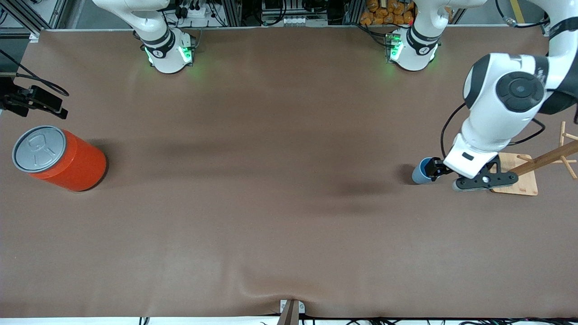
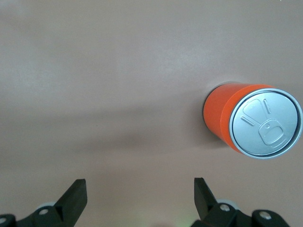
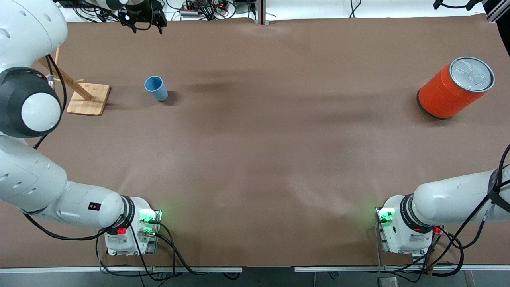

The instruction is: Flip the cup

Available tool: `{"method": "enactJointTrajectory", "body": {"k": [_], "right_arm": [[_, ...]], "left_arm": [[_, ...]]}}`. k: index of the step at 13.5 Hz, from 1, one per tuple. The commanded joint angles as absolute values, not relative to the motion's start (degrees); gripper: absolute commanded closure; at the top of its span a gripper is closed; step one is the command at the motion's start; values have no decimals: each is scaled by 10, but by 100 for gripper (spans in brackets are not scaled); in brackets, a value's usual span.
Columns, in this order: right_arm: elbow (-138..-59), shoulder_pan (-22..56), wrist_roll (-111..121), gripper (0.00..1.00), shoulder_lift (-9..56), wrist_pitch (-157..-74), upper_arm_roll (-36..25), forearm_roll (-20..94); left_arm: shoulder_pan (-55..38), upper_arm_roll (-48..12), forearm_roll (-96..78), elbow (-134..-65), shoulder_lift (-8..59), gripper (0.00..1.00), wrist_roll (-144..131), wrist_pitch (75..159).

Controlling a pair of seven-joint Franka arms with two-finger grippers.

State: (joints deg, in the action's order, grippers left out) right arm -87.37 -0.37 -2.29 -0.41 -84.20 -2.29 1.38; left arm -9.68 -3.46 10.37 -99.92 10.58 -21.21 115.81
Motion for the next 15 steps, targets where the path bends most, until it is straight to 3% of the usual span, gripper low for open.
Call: {"method": "enactJointTrajectory", "body": {"k": [1,5,12,15], "right_arm": [[-860,-4,-25,0,1,-834,-25,26],[-860,-4,-25,0,1,-833,-25,26],[-860,-4,-25,0,1,-833,-25,26],[-860,-4,-25,0,1,-834,-25,26]], "left_arm": [[-88,-37,90,-977,116,0,-195,1143],[-71,-35,76,-960,112,0,-174,1136],[-41,-34,27,-921,36,0,-123,1002],[-40,-1,8,-899,-9,0,-61,948]]}}
